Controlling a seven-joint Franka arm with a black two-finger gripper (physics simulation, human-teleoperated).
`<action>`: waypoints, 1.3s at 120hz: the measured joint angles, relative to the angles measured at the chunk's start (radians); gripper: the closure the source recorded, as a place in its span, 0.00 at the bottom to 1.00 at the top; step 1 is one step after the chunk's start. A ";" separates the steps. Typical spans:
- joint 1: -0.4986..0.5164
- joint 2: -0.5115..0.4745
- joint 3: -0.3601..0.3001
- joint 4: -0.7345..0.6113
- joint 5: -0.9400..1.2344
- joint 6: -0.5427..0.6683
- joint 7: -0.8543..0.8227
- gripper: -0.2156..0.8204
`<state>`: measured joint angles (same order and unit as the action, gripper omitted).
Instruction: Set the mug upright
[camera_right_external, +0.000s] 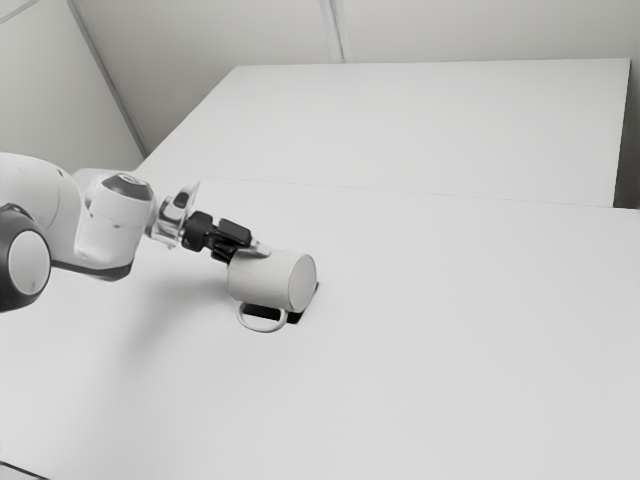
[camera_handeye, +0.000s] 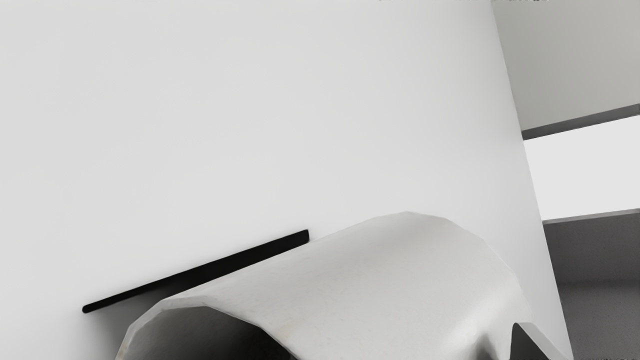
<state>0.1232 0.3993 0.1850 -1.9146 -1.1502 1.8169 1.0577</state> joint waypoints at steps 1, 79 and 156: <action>0.000 0.000 0.000 0.000 -0.001 -0.001 0.001 0.45; 0.000 -0.032 -0.041 0.003 -0.096 -0.037 0.051 0.94; -0.244 -0.257 -0.016 -0.085 0.619 0.467 -0.461 0.97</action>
<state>-0.1204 0.1426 0.1694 -1.9994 -0.5312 2.2835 0.5969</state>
